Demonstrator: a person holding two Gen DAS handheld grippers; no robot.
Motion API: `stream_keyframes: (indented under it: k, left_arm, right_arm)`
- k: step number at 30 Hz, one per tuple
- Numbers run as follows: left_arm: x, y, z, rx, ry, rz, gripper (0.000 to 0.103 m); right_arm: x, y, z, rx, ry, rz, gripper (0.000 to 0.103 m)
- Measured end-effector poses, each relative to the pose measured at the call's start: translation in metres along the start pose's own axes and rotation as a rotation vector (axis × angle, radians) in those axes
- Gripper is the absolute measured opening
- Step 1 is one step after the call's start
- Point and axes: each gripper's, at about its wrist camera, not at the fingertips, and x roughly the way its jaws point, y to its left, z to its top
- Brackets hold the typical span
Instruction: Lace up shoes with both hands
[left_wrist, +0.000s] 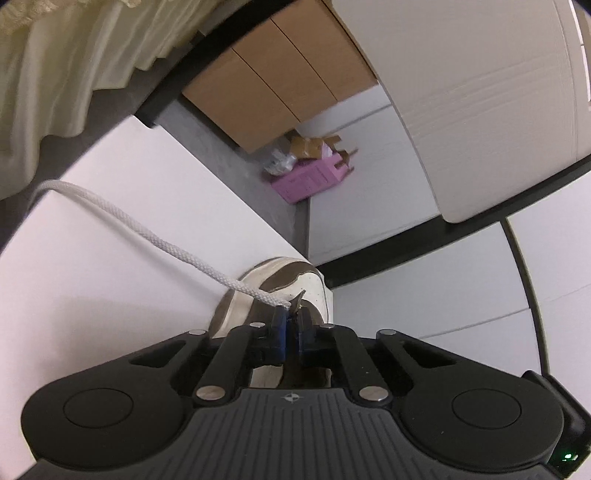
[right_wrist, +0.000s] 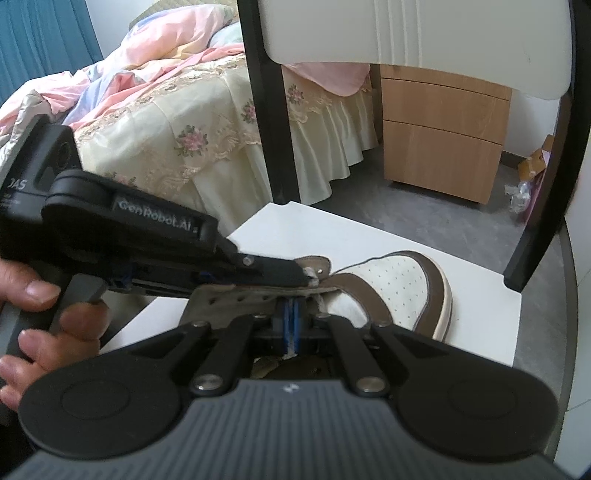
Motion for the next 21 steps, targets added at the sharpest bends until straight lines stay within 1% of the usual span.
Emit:
stream_keyframes:
  k: [3, 5, 6, 7, 9, 11, 13, 15, 18, 19, 20, 21]
  left_arm:
    - [-0.003, -0.003, -0.005, 0.014, -0.02, -0.001, 0.004]
    - [-0.004, 0.0, -0.006, -0.009, -0.025, -0.007, 0.004]
    - [-0.005, 0.002, -0.006, -0.024, -0.028, -0.008, 0.004]
    - [-0.005, 0.004, -0.006, -0.039, -0.033, -0.006, 0.004]
    - [-0.005, 0.005, -0.006, -0.044, -0.037, -0.007, 0.004]
    - [-0.005, 0.003, -0.007, -0.04, -0.038, -0.009, 0.004]
    - [-0.005, 0.002, -0.006, -0.037, -0.037, -0.014, 0.003]
    - [-0.006, 0.005, -0.005, -0.052, -0.035, -0.014, 0.003]
    - [-0.006, 0.003, -0.005, -0.043, -0.031, -0.015, 0.003]
    - [-0.006, 0.002, -0.005, -0.036, -0.031, -0.013, 0.003]
    - [-0.006, 0.003, -0.005, -0.038, -0.03, -0.015, 0.003]
    - [-0.006, 0.004, -0.005, -0.044, -0.03, -0.019, 0.003]
  right_arm:
    - [-0.002, 0.003, 0.003, -0.017, 0.018, -0.008, 0.005]
    - [-0.006, 0.008, 0.005, -0.056, 0.023, -0.018, 0.007]
    - [-0.01, 0.009, 0.006, -0.063, 0.016, -0.017, 0.015]
    - [-0.015, 0.01, 0.007, -0.063, 0.007, -0.013, 0.031]
    - [-0.026, 0.009, 0.01, -0.045, -0.013, 0.009, 0.045]
    - [-0.036, 0.008, 0.014, -0.024, -0.027, 0.045, 0.045]
    - [-0.041, 0.01, 0.023, -0.03, -0.022, 0.106, 0.046]
    - [-0.035, 0.017, 0.031, -0.081, 0.017, 0.107, 0.046]
    - [-0.02, 0.035, 0.043, -0.232, 0.105, 0.083, 0.046]
    - [-0.014, 0.04, 0.046, -0.28, 0.134, 0.077, 0.051]
    - [-0.008, 0.044, 0.05, -0.31, 0.159, 0.075, 0.053]
    - [0.0, 0.046, 0.054, -0.324, 0.189, 0.071, 0.053]
